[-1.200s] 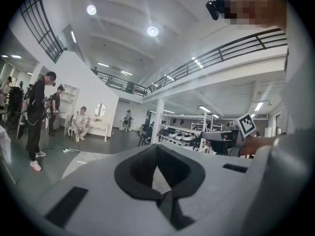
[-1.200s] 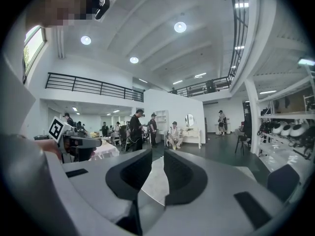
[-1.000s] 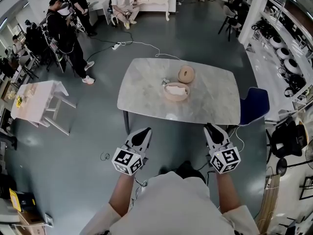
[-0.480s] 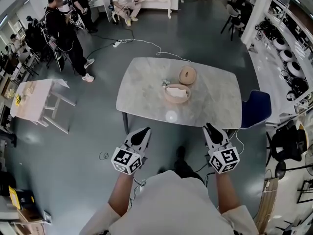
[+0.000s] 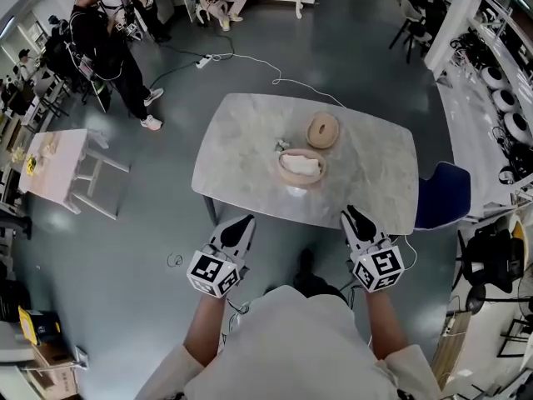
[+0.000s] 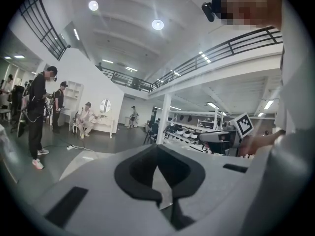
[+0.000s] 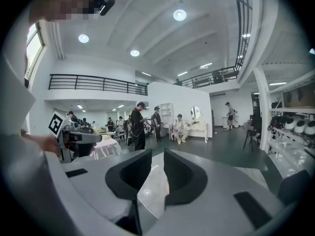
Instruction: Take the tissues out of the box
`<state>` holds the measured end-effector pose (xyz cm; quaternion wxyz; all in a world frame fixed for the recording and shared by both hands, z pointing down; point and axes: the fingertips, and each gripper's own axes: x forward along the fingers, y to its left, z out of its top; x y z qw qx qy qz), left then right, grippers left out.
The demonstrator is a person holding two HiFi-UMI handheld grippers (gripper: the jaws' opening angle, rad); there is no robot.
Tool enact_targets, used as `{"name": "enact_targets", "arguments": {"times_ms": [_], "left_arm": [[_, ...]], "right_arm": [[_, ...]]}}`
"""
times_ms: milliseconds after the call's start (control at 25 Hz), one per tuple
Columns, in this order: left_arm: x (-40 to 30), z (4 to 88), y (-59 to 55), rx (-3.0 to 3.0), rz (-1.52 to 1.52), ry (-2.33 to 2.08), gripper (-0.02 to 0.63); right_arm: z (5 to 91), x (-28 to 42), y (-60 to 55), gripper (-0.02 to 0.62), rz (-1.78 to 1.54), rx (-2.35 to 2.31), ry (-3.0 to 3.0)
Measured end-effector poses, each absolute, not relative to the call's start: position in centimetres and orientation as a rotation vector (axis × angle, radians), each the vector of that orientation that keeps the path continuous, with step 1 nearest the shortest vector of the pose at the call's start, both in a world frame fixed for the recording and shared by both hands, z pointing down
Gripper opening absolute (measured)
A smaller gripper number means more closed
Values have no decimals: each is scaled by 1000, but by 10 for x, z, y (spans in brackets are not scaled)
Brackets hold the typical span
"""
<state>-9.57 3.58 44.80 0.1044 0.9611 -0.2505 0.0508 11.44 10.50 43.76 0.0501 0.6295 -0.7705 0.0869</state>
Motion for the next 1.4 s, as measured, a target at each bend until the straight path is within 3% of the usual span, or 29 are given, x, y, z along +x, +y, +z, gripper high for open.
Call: {"name": "enact_targets", "arguments": {"times_ms": [600,1400], "left_arm": [[-7,472,-42,2733,228,-887,6],[4,533,-110,2624,336,-896,8]], "right_arm": [[485,189,-7,83,367,1616,-2439],[577,177,-102,83,436,1281,-2353]]}}
